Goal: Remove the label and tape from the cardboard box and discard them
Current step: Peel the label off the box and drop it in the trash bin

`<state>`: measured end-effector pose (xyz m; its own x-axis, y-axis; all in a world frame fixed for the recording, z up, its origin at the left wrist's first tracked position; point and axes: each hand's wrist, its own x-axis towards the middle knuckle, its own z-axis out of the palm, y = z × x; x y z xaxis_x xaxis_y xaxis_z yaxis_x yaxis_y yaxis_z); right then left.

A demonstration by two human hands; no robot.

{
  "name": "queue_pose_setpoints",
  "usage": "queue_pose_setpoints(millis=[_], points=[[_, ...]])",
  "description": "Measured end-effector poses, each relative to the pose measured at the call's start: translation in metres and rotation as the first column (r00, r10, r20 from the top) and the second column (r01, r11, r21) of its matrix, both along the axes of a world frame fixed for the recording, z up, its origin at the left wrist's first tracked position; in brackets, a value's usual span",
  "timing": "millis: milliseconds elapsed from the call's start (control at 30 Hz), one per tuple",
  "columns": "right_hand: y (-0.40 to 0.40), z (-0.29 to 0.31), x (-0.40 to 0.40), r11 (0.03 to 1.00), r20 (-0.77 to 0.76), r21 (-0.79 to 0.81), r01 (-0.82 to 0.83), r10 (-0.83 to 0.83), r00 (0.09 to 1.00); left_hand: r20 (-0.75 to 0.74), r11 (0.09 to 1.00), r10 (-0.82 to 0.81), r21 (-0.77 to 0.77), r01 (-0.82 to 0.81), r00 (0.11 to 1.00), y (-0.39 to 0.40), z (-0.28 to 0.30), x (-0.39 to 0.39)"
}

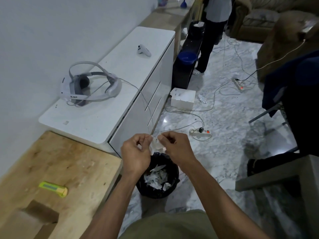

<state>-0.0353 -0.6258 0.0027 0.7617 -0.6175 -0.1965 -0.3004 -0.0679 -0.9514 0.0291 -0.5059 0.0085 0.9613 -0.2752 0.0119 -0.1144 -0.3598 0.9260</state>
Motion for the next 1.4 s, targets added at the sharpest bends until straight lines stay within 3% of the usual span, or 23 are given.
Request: queue_pose_setpoints(millis=[167, 233, 333, 400, 600, 700, 833, 967, 1133, 1400], points=[[0.018, 0.007, 0.008, 0.933, -0.14, -0.318, -0.169, 0.13, 0.982, -0.073, 1.0, -0.027, -0.017, 0.026, 0.997, 0.024, -0.003, 0.01], [0.025, 0.006, 0.012, 0.933, -0.143, -0.343, -0.108, 0.062, 0.988, -0.132, 0.996, 0.05, -0.062, -0.059, 0.99, 0.034, -0.005, 0.013], [0.03, 0.0, 0.006, 0.992, 0.004, -0.077, 0.101, -0.101, 0.995, -0.281, 0.963, 0.179, -0.148, -0.227, 0.943, 0.052, -0.011, 0.027], [0.041, -0.002, 0.0, 0.99, 0.062, 0.086, 0.115, -0.121, 0.991, -0.319, 0.962, 0.171, -0.152, -0.229, 0.932, 0.067, -0.017, 0.034], [0.078, -0.011, -0.003, 0.919, -0.045, 0.376, 0.121, -0.113, 0.993, -0.303, 0.98, 0.137, -0.1, -0.175, 0.943, 0.102, -0.036, 0.043], [0.091, -0.009, -0.008, 0.921, -0.072, 0.369, 0.124, -0.104, 0.992, -0.295, 0.986, 0.113, -0.082, -0.143, 0.949, 0.112, -0.044, 0.046], [0.104, -0.01, -0.016, 0.856, -0.017, 0.472, 0.21, -0.23, 0.973, -0.321, 0.989, 0.12, -0.042, -0.141, 0.939, 0.125, -0.054, 0.05], [0.111, -0.018, -0.017, 0.958, -0.101, 0.246, 0.147, -0.126, 0.987, -0.355, 0.996, 0.061, -0.036, -0.079, 0.933, 0.131, -0.058, 0.048], [0.122, -0.037, -0.012, 0.986, -0.172, 0.098, 0.137, -0.118, 0.978, -0.351, 0.998, 0.01, -0.061, -0.033, 0.936, 0.133, -0.057, 0.043], [0.139, -0.041, -0.009, 0.97, -0.111, -0.224, 0.089, -0.117, 0.987, -0.368, 0.996, -0.032, -0.086, 0.0, 0.929, 0.129, -0.05, 0.035]])
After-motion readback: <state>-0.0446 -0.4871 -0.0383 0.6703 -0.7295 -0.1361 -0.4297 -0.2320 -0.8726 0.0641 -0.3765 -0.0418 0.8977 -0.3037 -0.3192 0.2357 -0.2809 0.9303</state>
